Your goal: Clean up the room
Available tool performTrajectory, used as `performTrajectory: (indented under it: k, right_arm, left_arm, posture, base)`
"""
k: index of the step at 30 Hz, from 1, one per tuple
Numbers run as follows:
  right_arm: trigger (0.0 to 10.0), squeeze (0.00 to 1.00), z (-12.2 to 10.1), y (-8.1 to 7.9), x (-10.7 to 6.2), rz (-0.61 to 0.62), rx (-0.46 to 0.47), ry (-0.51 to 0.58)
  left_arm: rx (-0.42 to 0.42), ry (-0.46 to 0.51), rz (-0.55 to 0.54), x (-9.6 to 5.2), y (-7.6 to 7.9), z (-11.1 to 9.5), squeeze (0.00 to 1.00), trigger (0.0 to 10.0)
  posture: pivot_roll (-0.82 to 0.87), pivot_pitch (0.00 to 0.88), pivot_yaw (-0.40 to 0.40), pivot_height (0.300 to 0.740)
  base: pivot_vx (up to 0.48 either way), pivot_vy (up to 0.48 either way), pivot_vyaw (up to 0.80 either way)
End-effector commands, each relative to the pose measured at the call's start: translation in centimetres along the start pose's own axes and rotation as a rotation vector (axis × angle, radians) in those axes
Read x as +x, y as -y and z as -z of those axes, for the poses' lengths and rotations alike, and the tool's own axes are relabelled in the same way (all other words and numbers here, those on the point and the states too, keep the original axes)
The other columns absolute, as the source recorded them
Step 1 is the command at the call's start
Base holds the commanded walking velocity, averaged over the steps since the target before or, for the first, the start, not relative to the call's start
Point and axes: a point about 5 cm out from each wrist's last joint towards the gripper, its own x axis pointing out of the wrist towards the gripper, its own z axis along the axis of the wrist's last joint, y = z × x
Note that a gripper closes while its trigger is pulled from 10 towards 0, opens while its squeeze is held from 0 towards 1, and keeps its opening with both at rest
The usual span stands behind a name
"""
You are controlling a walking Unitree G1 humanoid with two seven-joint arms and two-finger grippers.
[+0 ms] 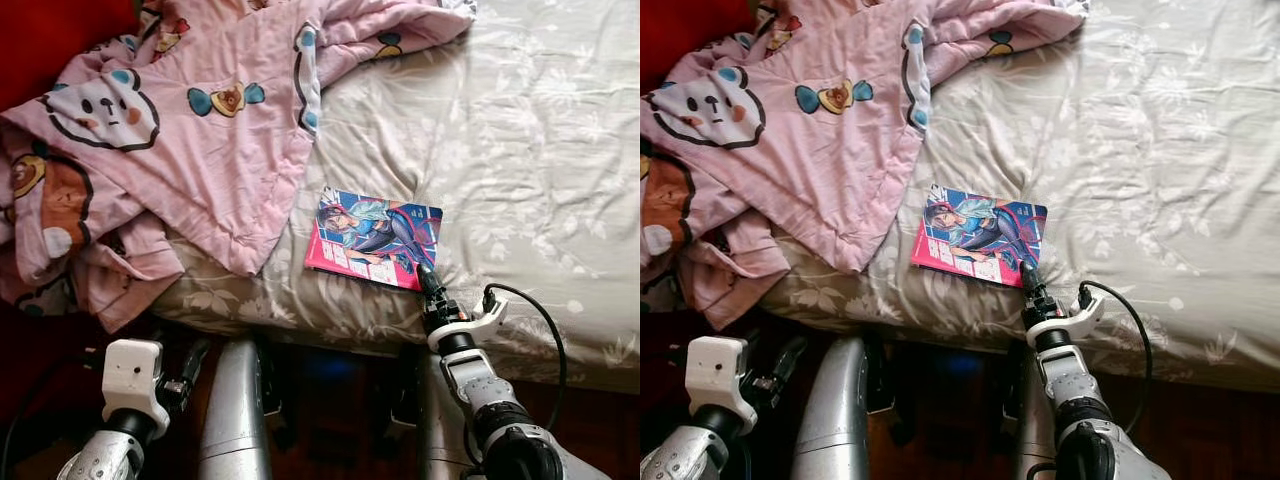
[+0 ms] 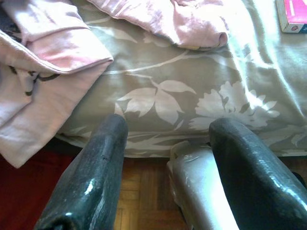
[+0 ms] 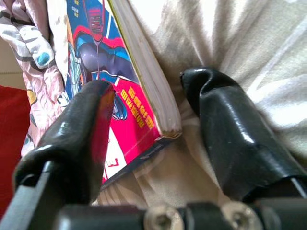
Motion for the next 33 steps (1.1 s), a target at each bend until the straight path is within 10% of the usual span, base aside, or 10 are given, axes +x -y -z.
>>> performTrajectory:
  k: [1, 33]
  right_arm:
    - [0.0, 0.00, 1.6, 0.9, -0.8, 0.039, 0.041, -0.048]
    - [0.0, 0.00, -1.1, 0.3, -0.6, -0.015, -0.075, 0.036]
  left_arm:
    - [-0.002, -0.067, -0.014, -0.7, -0.3, 1.2, 0.00, 10.0]
    - [-0.022, 0.022, -0.046, 4.4, 0.1, 1.3, 0.00, 10.0]
  posture:
    - [0.27, 0.530, 0.078, 0.573]
    - [0.19, 0.302, 0.006, 0.573]
  base:
    - [0.000, 0.000, 0.00]
    - [0.000, 0.000, 0.00]
